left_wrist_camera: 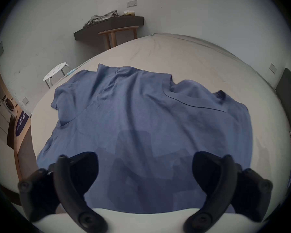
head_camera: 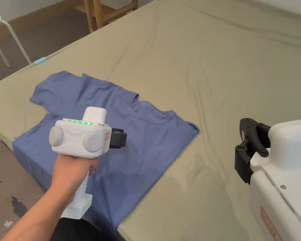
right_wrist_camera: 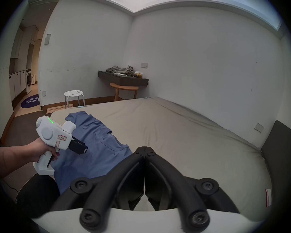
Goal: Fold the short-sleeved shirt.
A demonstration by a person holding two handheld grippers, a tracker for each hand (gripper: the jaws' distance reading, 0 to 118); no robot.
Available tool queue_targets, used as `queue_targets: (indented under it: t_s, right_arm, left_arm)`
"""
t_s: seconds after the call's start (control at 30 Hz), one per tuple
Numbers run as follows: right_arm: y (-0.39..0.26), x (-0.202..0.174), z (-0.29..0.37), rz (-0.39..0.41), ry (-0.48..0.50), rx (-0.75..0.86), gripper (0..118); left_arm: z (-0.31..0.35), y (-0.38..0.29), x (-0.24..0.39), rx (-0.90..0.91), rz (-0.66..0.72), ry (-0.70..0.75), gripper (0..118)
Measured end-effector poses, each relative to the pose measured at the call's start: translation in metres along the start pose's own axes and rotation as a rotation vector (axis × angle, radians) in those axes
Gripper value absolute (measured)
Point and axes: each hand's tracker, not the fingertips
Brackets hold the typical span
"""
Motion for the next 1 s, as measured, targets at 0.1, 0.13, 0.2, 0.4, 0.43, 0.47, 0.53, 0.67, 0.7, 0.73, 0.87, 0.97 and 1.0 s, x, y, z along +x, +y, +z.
queue_targets:
  t_s: [0.1,0.13,0.2,0.4,0.43,0.47,0.53,0.67,0.7,0.73,0.87,0.97,1.0]
  right_arm:
    - [-0.004,0.002,-0.007,-0.011,-0.001,-0.023,1]
    - [-0.005,0.003,-0.009,-0.014,-0.003,-0.030,1]
    - [-0.009,0.003,-0.012,-0.019,-0.008,-0.043,1]
    - [-0.015,0.005,-0.016,-0.045,-0.008,-0.063,2]
    - [-0.015,0.006,-0.016,-0.050,-0.007,-0.066,2]
    - [-0.016,0.006,-0.015,-0.056,-0.005,-0.068,2]
    - [-0.017,0.007,-0.014,-0.062,-0.004,-0.070,1]
    - [-0.017,0.008,-0.008,-0.065,-0.005,-0.072,1]
    - [-0.017,0.008,-0.005,-0.065,-0.007,-0.070,2]
    - [-0.017,0.008,-0.003,-0.068,-0.010,-0.067,2]
    - [-0.014,0.011,0.007,-0.102,-0.007,-0.055,2]
    - [-0.012,0.012,0.017,-0.098,-0.018,-0.044,2]
    - [-0.011,0.012,0.021,-0.094,-0.022,-0.040,2]
  left_arm:
    - [-0.021,-0.022,0.001,-0.067,-0.008,0.075,117]
    - [-0.026,-0.026,0.001,-0.079,-0.009,0.086,118]
    - [-0.040,0.002,-0.003,-0.092,-0.014,0.078,118]
    - [-0.028,0.003,-0.002,-0.135,0.020,0.012,109]
    - [-0.023,0.005,0.001,-0.126,0.004,0.000,98]
    - [-0.016,0.004,0.007,-0.113,-0.008,0.001,83]
    - [-0.004,0.004,0.017,-0.074,-0.016,-0.010,35]
    - [-0.013,0.006,0.000,-0.045,-0.005,-0.008,0]
    - [-0.013,0.003,-0.005,-0.038,0.036,-0.034,0]
    - [-0.013,0.003,-0.011,-0.037,0.058,-0.055,0]
    - [-0.002,-0.004,-0.021,0.008,0.077,-0.114,0]
    - [0.020,-0.005,-0.020,0.101,0.139,-0.152,0]
    - [0.029,-0.003,-0.020,0.133,0.182,-0.170,0]
